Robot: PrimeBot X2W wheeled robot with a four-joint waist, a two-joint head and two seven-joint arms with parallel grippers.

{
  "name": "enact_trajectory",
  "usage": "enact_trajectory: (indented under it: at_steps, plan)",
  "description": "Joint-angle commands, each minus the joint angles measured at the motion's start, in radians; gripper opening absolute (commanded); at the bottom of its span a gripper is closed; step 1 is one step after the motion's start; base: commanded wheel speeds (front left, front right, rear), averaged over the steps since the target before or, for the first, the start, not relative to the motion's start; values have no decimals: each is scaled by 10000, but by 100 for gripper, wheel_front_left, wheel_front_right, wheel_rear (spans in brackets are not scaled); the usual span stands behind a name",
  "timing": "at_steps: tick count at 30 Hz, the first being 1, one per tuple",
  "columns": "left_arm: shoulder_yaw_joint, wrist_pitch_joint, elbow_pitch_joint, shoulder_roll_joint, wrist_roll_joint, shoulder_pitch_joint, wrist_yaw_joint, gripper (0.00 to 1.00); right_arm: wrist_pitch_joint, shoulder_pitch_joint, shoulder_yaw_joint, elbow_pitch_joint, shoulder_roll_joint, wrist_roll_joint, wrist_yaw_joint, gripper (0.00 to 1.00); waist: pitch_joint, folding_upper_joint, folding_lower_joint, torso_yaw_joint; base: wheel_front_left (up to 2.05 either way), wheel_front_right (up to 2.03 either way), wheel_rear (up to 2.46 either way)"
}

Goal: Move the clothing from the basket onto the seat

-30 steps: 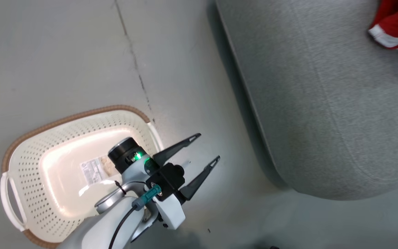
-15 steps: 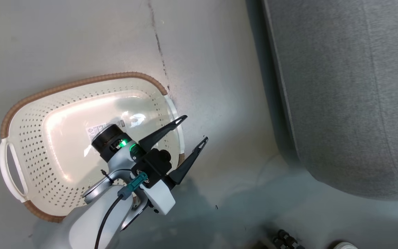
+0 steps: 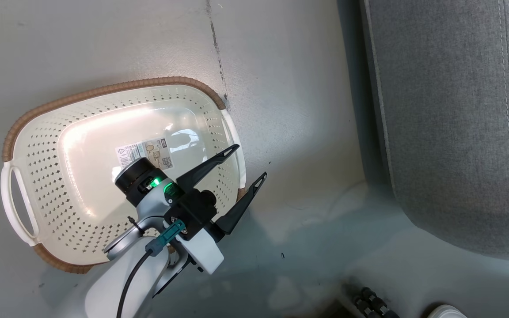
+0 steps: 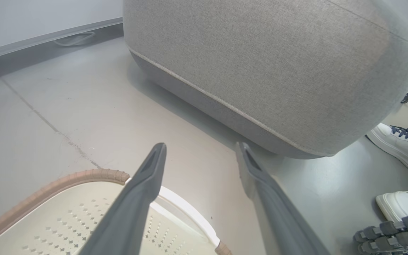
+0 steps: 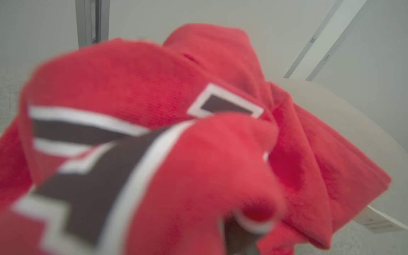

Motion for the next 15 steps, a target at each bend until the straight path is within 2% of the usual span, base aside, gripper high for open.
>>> enact_trajectory:
  at_steps: [1,2,3,5,15]
  plan:
    - [0,-16,18,82,-53,-86,23,100,-17,-137,191,125,-8,-34,-1,36,-49,0,0,2,0,0,0]
    - [-3,-16,32,86,-68,-67,30,100,-17,-162,319,117,-13,-66,-1,56,-80,0,0,-9,0,0,0]
    - [0,-16,48,90,-88,-49,40,100,-17,-175,414,161,16,-31,-1,100,-122,0,0,-26,0,0,0]
    - [-12,-16,-1,65,-84,-60,42,100,-17,-229,682,396,119,130,-1,100,-220,0,0,-55,0,0,0]
    - [39,-16,-97,-294,-172,-116,15,100,-19,-168,1598,775,-394,557,-2,100,-962,0,0,-38,0,0,0]
